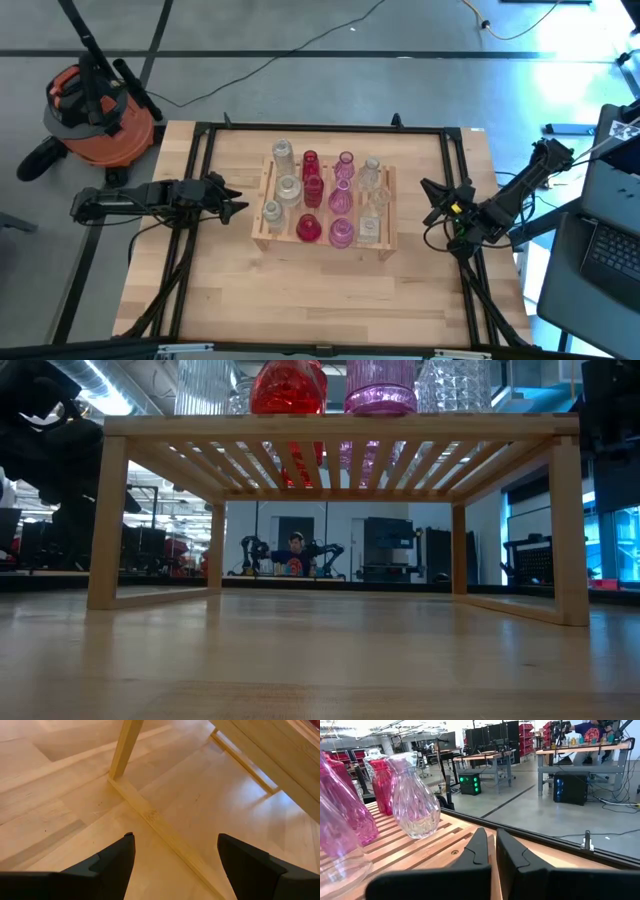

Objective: Sort vases onto shelf
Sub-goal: Return to Home Position

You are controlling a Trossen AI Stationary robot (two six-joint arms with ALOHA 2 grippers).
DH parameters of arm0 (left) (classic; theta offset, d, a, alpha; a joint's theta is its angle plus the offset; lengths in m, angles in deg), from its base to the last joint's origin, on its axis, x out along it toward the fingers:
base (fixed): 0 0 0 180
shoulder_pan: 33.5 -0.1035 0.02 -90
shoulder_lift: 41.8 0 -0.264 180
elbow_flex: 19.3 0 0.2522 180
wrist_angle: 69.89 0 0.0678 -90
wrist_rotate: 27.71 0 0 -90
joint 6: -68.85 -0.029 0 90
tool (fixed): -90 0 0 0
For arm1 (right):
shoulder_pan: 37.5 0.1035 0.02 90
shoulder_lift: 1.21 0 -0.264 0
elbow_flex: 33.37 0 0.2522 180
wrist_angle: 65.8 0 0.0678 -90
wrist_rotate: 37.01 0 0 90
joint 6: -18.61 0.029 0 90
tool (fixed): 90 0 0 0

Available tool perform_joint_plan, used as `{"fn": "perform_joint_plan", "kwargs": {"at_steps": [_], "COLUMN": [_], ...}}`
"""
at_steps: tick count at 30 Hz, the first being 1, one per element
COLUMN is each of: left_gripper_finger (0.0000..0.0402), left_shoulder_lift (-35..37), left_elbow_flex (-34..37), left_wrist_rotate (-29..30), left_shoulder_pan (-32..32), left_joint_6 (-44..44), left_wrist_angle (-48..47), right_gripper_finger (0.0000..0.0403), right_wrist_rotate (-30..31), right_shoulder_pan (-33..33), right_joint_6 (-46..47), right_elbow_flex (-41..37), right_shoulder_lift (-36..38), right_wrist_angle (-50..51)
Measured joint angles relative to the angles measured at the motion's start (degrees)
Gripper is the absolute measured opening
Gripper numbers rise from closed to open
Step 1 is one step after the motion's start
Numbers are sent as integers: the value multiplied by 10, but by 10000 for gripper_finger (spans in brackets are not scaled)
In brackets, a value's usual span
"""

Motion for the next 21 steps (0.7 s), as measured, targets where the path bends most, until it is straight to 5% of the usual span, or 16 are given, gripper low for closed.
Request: {"fn": "perform_joint_plan", "kwargs": {"at_steps": [9, 17, 21], "left_gripper_finger": [275, 275, 275], "left_shoulder_lift": [0, 0, 0], "left_elbow_flex": [0, 0, 0], "left_wrist_rotate": [0, 0, 1], "left_shoulder_pan": [0, 0, 0], "left_joint_6": [1, 1, 1], "left_wrist_angle": [0, 0, 0], "right_gripper_finger": [0, 0, 0], "right_wrist_rotate": [6, -123, -250], "right_shoulder_pan": [1, -10, -71], "right_joint_6": [-82, -447, -649], "right_elbow_flex": [0, 43, 22], "right_shoulder_lift": [0, 2, 68], "right_wrist_angle": [-72, -203, -294]}}
